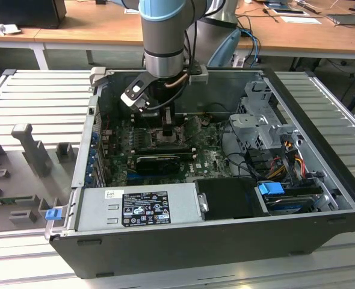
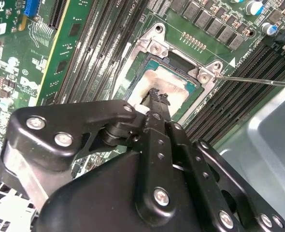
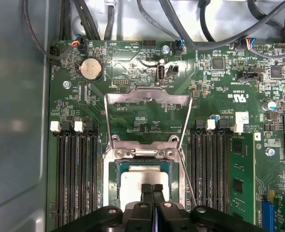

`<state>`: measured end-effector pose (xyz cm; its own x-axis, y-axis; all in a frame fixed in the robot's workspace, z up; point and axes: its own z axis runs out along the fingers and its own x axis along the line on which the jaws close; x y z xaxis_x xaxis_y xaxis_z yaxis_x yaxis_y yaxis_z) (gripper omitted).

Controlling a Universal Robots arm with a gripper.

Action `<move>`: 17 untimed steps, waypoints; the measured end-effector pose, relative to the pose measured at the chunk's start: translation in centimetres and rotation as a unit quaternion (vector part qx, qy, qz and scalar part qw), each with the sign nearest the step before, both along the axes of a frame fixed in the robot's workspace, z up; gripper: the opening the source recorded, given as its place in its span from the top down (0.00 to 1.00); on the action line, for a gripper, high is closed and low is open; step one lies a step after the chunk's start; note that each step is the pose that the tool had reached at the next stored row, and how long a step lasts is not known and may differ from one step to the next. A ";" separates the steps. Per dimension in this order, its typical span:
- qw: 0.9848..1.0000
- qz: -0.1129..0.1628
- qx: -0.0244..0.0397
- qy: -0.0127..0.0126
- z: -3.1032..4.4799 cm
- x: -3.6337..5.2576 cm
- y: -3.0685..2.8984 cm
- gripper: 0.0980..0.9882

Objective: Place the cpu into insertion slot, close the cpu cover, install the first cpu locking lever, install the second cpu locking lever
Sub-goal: 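Place the cpu into insertion slot, then close the cpu cover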

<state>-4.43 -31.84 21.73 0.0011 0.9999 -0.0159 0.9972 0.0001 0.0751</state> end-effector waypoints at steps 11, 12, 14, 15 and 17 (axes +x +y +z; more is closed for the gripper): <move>1.000 0.004 0.001 0.000 0.19 1.01 0.00 0.99; 1.000 0.004 0.001 0.000 0.19 1.01 -0.02 0.99; 1.000 0.009 0.001 0.000 0.20 1.03 -0.02 0.99; 1.000 0.016 0.001 0.000 0.20 1.06 -0.02 0.99; 1.000 0.018 0.001 0.000 0.64 1.05 -0.02 0.99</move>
<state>-3.37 -31.87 22.38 -0.0342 0.9993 -0.0135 0.9966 0.0351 0.0748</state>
